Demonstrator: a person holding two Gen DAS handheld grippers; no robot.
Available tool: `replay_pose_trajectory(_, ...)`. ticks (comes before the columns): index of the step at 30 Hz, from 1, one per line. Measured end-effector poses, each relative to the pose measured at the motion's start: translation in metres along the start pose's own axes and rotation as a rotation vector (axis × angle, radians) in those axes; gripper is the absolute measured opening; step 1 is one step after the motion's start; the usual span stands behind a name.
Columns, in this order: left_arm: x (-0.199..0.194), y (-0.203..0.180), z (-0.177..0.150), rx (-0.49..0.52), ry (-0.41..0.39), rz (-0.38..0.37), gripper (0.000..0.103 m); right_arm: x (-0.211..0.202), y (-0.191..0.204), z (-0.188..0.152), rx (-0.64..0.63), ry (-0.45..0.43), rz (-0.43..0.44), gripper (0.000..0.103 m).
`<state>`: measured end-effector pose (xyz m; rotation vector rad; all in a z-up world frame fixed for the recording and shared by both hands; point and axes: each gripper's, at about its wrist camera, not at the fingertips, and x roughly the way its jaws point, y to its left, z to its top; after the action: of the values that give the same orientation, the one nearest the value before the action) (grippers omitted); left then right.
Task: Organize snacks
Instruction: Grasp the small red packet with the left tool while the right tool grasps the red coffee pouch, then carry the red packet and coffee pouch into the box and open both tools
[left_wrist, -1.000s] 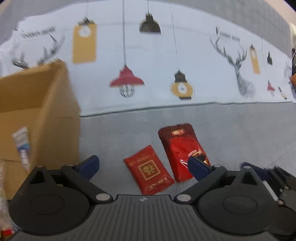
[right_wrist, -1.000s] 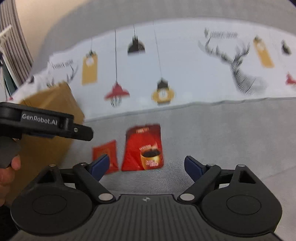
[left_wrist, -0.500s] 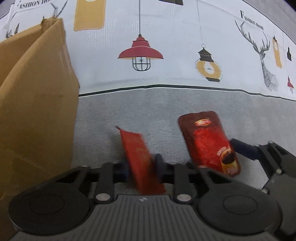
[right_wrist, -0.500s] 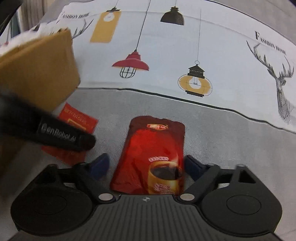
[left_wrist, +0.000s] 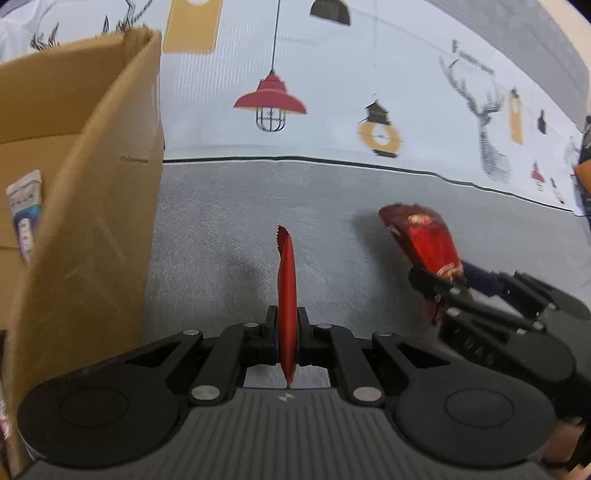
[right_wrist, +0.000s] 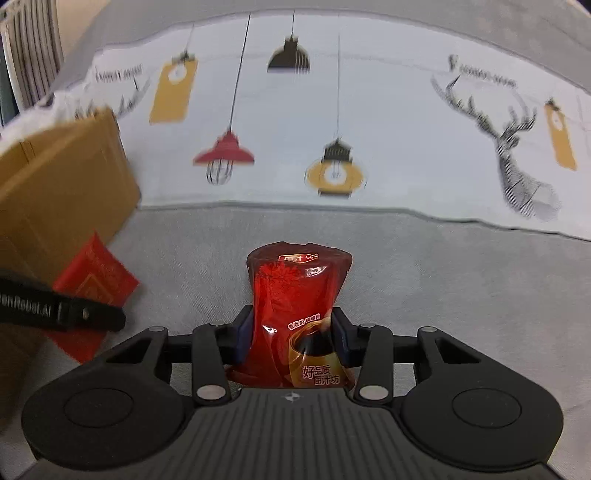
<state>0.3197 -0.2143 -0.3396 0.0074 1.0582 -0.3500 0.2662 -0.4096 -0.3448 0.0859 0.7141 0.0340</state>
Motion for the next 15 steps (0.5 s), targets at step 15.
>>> replay_pose_trajectory(15, -0.175, 0.021, -0.029, 0.059, -0.254, -0.05, 0.007, -0.126, 0.066, -0.01, 0.139, -0.156, 0.086, 0.045)
